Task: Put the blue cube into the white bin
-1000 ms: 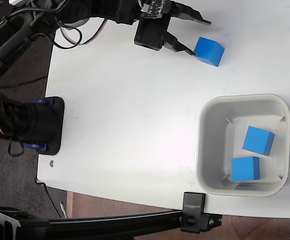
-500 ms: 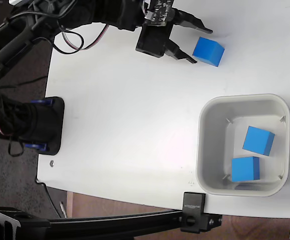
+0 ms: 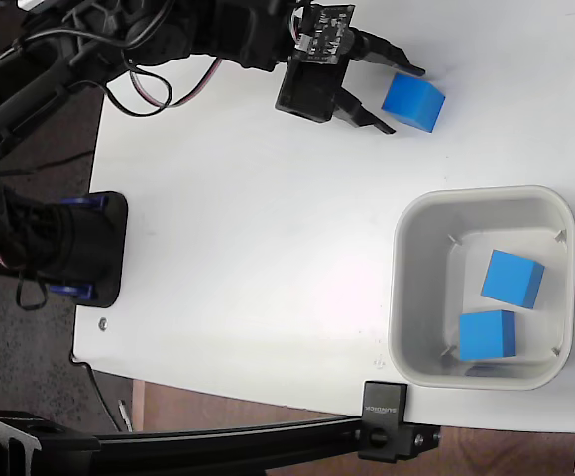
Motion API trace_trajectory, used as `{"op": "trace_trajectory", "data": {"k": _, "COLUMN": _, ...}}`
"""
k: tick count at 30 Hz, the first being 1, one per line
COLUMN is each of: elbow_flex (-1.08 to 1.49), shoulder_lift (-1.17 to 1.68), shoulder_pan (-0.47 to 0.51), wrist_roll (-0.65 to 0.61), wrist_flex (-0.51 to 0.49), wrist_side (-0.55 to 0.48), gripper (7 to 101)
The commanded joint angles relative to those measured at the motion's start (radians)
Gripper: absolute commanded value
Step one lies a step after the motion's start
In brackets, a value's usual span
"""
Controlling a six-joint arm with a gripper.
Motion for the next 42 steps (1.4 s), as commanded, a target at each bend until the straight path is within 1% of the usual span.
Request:
{"op": "trace_trajectory", "data": {"k": 1, "elbow_flex": -0.012, "shoulder_lift": 0.052, "shoulder_pan": 0.008, "wrist_roll": -0.002, "wrist_flex": -0.025, "wrist_side": -0.006, "gripper": 95.2}}
{"op": "trace_trajectory", "data": {"k": 11, "elbow_flex": 0.021, "shoulder_lift": 0.055, "shoulder_pan": 0.012, "wrist_roll": -0.006, "wrist_flex": -0.071, "wrist_side": -0.015, "gripper": 95.2}}
{"op": "trace_trajectory", "data": {"k": 18, "elbow_flex": 0.046, "shoulder_lift": 0.055, "shoulder_pan": 0.02, "wrist_roll": -0.011, "wrist_flex": -0.115, "wrist_side": -0.034, "gripper": 93.3}}
{"op": "trace_trajectory", "data": {"k": 20, "elbow_flex": 0.048, "shoulder_lift": 0.055, "shoulder_pan": 0.02, "wrist_roll": -0.008, "wrist_flex": -0.115, "wrist_side": -0.032, "gripper": 87.1}}
{"op": "trace_trajectory", "data": {"k": 22, "elbow_flex": 0.048, "shoulder_lift": 0.055, "shoulder_pan": 0.02, "wrist_roll": -0.006, "wrist_flex": -0.112, "wrist_side": -0.028, "gripper": 77.2}}
{"op": "trace_trajectory", "data": {"k": 24, "elbow_flex": 0.048, "shoulder_lift": 0.057, "shoulder_pan": 0.02, "wrist_roll": -0.005, "wrist_flex": -0.109, "wrist_side": -0.021, "gripper": 64.0}}
{"op": "trace_trajectory", "data": {"k": 26, "elbow_flex": 0.048, "shoulder_lift": 0.061, "shoulder_pan": 0.018, "wrist_roll": -0.005, "wrist_flex": -0.103, "wrist_side": -0.014, "gripper": 47.8}}
{"op": "trace_trajectory", "data": {"k": 28, "elbow_flex": 0.048, "shoulder_lift": 0.066, "shoulder_pan": 0.017, "wrist_roll": -0.003, "wrist_flex": -0.094, "wrist_side": -0.002, "gripper": 37.4}}
{"op": "trace_trajectory", "data": {"k": 30, "elbow_flex": 0.048, "shoulder_lift": 0.074, "shoulder_pan": 0.017, "wrist_roll": -0.003, "wrist_flex": -0.084, "wrist_side": 0.005, "gripper": 30.4}}
{"op": "trace_trajectory", "data": {"k": 33, "elbow_flex": 0.048, "shoulder_lift": 0.1, "shoulder_pan": 0.014, "wrist_roll": -0.015, "wrist_flex": -0.057, "wrist_side": 0.025, "gripper": 25.3}}
{"op": "trace_trajectory", "data": {"k": 36, "elbow_flex": 0.048, "shoulder_lift": 0.184, "shoulder_pan": 0.041, "wrist_roll": -0.08, "wrist_flex": 0.009, "wrist_side": 0.032, "gripper": 24.7}}
{"op": "trace_trajectory", "data": {"k": 37, "elbow_flex": 0.048, "shoulder_lift": 0.221, "shoulder_pan": 0.06, "wrist_roll": -0.115, "wrist_flex": 0.025, "wrist_side": 0.035, "gripper": 24.7}}
{"op": "trace_trajectory", "data": {"k": 39, "elbow_flex": 0.04, "shoulder_lift": 0.288, "shoulder_pan": 0.115, "wrist_roll": -0.202, "wrist_flex": 0.04, "wrist_side": 0.005, "gripper": 24.7}}
{"op": "trace_trajectory", "data": {"k": 42, "elbow_flex": -0.057, "shoulder_lift": 0.313, "shoulder_pan": 0.202, "wrist_roll": -0.304, "wrist_flex": 0.118, "wrist_side": -0.051, "gripper": 25.0}}
